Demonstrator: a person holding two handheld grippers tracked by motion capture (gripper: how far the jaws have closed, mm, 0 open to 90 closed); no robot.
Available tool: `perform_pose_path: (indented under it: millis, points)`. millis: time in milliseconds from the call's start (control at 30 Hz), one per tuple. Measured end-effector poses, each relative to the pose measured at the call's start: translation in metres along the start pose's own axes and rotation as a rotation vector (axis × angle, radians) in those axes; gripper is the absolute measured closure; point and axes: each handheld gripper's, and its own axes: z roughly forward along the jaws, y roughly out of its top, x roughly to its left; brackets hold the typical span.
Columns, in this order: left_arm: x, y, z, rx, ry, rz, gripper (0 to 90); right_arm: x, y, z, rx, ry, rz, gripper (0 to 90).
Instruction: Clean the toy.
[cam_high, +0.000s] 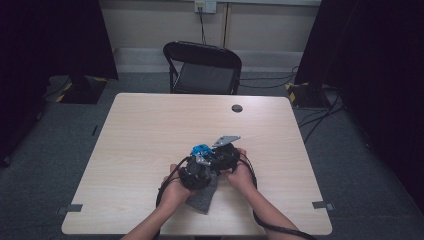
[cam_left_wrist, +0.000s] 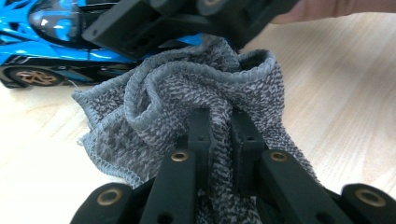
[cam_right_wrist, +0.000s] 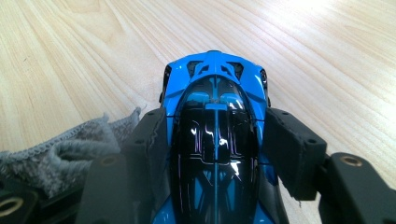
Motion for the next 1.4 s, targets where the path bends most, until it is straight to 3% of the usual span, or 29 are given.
perform_pose_path:
  millis: [367,667,733,1033,1267,1400]
  points:
    - [-0.008,0.0,0.0,0.004,-0.039,0.026,81.0,0.0,0.0,0.0,0.0,0.001,0.0,41.3]
    - [-0.016,-0.001,-0.013,-0.006,-0.074,0.065,80.9,0.0,0.0,0.0,-0.002,0.0,0.0,41.3]
    - [-0.013,-0.003,-0.018,-0.004,-0.067,0.073,80.9,0.0,-0.001,0.0,-0.004,0.001,0.004,41.1]
    - [0.017,-0.021,-0.038,-0.021,-0.013,0.007,78.8,0.0,-0.001,0.0,-0.006,-0.003,0.009,40.8]
    - [0.025,-0.03,-0.039,-0.025,-0.014,-0.003,75.4,0.0,-0.001,-0.001,-0.003,-0.002,0.006,40.8]
    - [0.026,-0.031,-0.041,-0.046,-0.013,-0.003,68.2,-0.001,-0.002,-0.001,-0.007,0.003,0.003,40.4]
